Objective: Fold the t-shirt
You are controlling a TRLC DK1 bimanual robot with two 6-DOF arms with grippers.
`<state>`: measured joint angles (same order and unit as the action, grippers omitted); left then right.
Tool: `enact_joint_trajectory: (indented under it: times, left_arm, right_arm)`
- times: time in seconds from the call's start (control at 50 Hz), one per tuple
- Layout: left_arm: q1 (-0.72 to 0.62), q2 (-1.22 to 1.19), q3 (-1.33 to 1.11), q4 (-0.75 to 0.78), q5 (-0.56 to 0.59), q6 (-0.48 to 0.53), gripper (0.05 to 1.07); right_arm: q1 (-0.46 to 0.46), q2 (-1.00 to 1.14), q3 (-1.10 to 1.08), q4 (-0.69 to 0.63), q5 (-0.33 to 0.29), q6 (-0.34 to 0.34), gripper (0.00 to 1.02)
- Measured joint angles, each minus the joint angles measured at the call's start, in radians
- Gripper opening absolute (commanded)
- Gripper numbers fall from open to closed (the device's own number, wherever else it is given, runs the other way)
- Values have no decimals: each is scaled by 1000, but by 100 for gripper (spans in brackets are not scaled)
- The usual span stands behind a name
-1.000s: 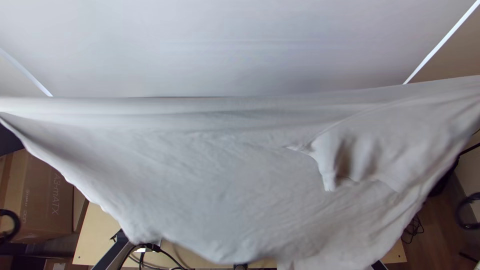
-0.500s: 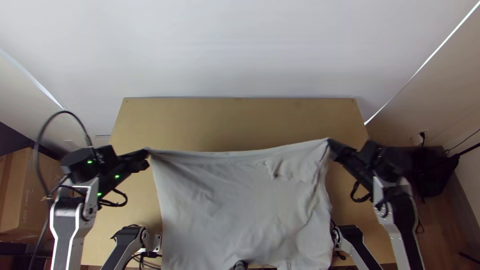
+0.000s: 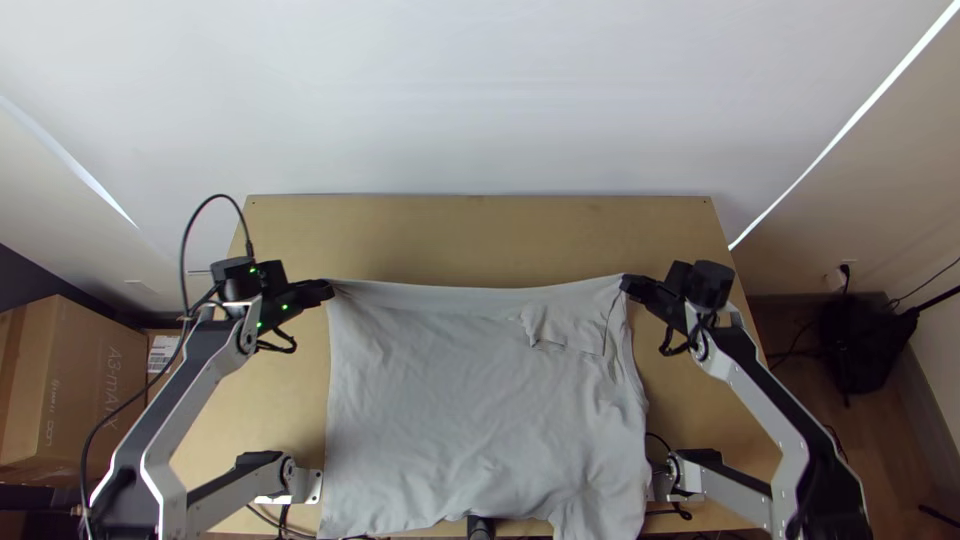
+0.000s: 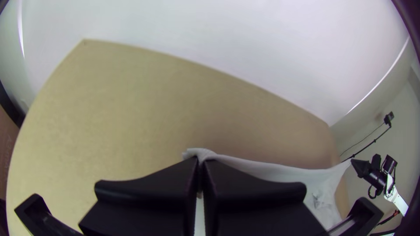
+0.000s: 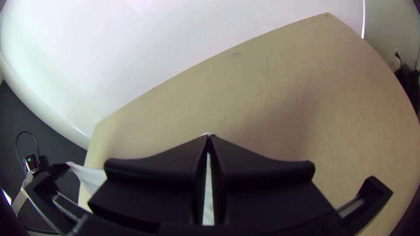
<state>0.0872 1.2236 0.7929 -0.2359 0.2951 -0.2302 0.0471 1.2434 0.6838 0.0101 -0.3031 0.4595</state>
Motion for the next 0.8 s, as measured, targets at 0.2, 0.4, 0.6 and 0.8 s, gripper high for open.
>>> enact_joint_trajectory:
  times: [0.2,0.4,0.6,0.8]
  left_arm:
    - [0,271,123,45,-3,23,8]
    - [0,475,306,63,-3,33,8]
    - [-2,628,473,63,-3,33,8]
    - [-6,776,637,32,-4,33,8]
  right_arm:
    - [-19,274,185,27,0,-39,2]
    - [-24,493,372,47,17,-53,2]
    - [-24,655,532,53,35,-57,2]
    - [-24,800,692,27,53,-64,2]
